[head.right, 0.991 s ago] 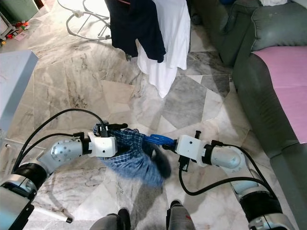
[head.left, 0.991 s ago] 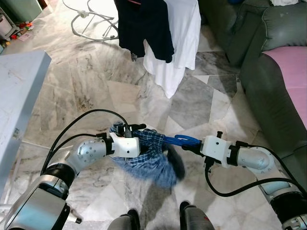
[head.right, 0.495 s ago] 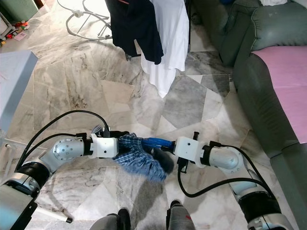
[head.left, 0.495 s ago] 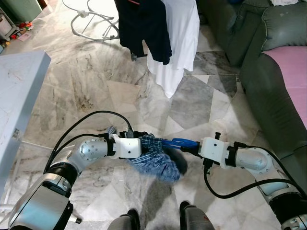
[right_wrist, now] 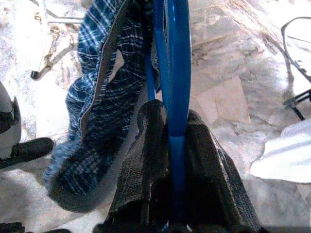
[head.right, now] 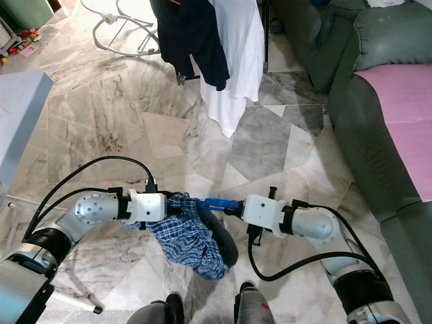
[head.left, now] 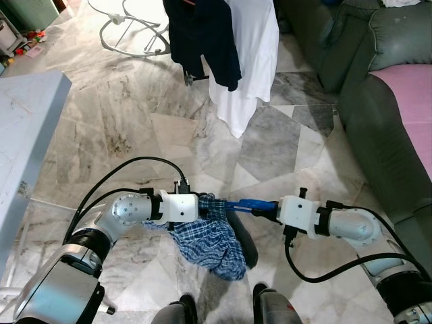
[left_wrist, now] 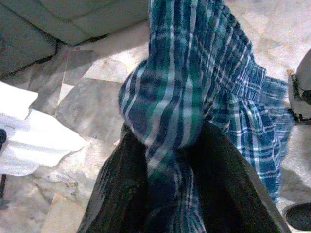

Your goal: Hang hanger

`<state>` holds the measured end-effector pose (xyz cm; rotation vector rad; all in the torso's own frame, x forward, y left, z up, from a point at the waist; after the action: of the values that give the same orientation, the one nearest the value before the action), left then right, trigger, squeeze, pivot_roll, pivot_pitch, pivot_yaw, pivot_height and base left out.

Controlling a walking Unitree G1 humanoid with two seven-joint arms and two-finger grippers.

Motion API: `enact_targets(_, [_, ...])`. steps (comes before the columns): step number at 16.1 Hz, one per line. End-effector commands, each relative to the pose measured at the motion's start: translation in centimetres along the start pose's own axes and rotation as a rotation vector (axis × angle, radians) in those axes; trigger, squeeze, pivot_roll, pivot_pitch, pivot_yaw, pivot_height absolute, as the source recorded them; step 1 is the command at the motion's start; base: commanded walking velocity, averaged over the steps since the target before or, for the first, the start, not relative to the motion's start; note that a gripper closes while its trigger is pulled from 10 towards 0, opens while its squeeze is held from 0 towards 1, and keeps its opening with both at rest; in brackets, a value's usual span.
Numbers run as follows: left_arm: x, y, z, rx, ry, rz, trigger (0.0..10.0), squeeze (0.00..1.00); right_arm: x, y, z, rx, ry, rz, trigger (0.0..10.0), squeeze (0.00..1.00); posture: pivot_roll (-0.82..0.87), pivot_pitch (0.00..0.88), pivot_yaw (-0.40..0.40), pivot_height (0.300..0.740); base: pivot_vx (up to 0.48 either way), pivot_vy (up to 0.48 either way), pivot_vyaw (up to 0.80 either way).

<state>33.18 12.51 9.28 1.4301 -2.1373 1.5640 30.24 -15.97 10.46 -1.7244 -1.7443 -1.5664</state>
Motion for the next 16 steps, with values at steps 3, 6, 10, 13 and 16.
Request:
enact_targets(3, [-0.46, 2.12, 0.21, -0.086, -0.001, -0.049, 0.0, 0.0, 1.48, 0.27, 0.67, -0.024, 0.069, -0.046, 10.0, 0.0, -0.28, 0.26, 0.121, 0.74, 0.0, 0.0, 0.0])
enact_targets(6, [-0.54, 2.19, 0.12, -0.088, 0.001, -0.07, 0.0, 0.0, 1.22, 0.27, 0.63, -0.021, 0.057, -0.052, 10.0, 0.0, -0.28, 0.263, 0.118, 0.74, 0.0, 0.0, 0.0])
enact_targets(10, [-0.66, 2.83, 0.12, -0.101, 0.003, -0.089, 0.0, 0.0, 0.92, 0.32, 0.45, -0.027, 0.042, -0.063, 10.0, 0.0, -0.28, 0.267, 0.114, 0.74, 0.0, 0.0, 0.0])
enact_targets(13, [-0.7, 2.95, 0.09, -0.099, 0.004, -0.097, 0.0, 0.0, 0.96, 0.77, 0.45, -0.043, 0.039, -0.071, 10.0, 0.0, -0.28, 0.267, 0.113, 0.74, 0.0, 0.0, 0.0])
enact_targets(16, [-0.75, 2.52, 0.08, -0.059, -0.004, -0.096, 0.0, 0.0, 0.8, 0.84, 0.25, -0.019, 0.028, -0.058, 10.0, 1.0, -0.28, 0.264, 0.116, 0.74, 0.0, 0.0, 0.0])
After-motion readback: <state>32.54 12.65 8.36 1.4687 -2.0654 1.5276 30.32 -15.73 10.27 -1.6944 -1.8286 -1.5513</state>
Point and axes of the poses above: a point about 5 cm out from each wrist's last joint towards the gripper, its own z axis pointing out of the wrist towards the gripper, its own x axis along the axis of the wrist's last joint, y = z × x, the point moved 1 cm from there along z, pointing out of the wrist towards the gripper, and after that the axes turned 4 degrees about z, right-handed, at the moved point
